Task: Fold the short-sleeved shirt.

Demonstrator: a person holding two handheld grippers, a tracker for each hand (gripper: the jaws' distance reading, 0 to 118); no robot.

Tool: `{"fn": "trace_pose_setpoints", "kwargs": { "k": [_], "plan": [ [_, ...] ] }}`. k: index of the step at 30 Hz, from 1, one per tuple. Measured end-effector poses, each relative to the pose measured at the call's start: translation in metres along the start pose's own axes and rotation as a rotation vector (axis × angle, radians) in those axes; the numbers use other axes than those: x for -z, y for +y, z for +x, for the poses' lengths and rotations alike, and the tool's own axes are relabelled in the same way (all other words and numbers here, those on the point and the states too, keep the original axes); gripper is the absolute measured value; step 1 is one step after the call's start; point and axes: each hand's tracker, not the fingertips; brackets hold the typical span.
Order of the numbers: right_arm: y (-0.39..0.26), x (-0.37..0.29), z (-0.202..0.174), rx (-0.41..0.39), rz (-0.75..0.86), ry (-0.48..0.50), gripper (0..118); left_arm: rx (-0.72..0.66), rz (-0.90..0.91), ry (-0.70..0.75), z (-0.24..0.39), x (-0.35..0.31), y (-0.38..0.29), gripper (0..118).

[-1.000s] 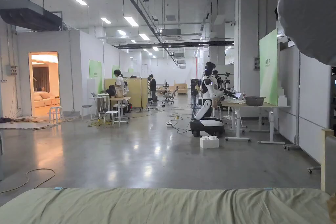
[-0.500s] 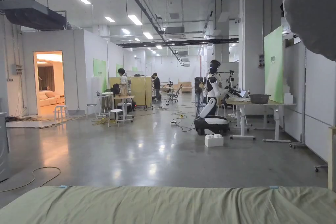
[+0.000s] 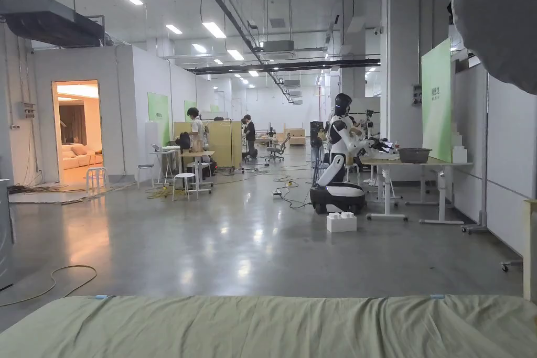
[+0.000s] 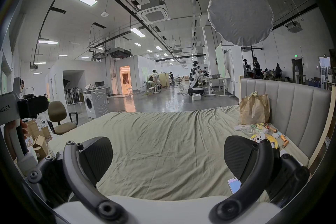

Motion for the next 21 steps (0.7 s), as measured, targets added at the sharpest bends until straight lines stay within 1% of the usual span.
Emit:
{"fn": "trace_pose_setpoints", "kwargs": {
  "k": [5,7,10,11,13,14,16,18,19,21],
  "plan": [
    [-0.002,0.002,0.001,-0.004,-0.013,0.004,118,0.003,-0.013,0.01,0.0,0.0,-0.002,118],
    [-0.001,0.004,0.001,0.015,-0.03,0.013,118,-0.008,-0.015,0.01,-0.001,0.001,-0.002,118],
    [0.002,0.01,0.004,0.102,-0.084,0.006,118,-0.028,-0.012,0.007,-0.003,0.001,-0.001,118],
    [0.003,0.011,0.005,0.144,-0.09,-0.005,118,-0.029,-0.012,0.005,-0.003,0.001,-0.001,118],
    [0.004,0.01,0.005,0.231,-0.059,-0.056,118,-0.027,-0.013,0.002,-0.003,0.001,0.0,118],
    [0.005,0.01,0.004,0.256,-0.056,-0.089,118,-0.024,-0.016,0.0,-0.002,0.001,0.0,118],
    [0.009,0.012,0.001,0.284,-0.086,-0.14,118,-0.018,-0.019,-0.003,-0.001,0.001,0.0,118],
    [0.017,0.017,-0.004,0.306,-0.185,-0.18,118,-0.018,-0.022,-0.004,-0.001,0.001,-0.001,118],
    [0.02,0.018,-0.007,0.322,-0.213,-0.188,118,-0.021,-0.021,-0.006,-0.001,0.001,-0.001,118],
    [0.021,0.016,-0.009,0.341,-0.194,-0.176,118,-0.028,-0.023,-0.012,-0.001,0.001,-0.001,118]
  ]
}}
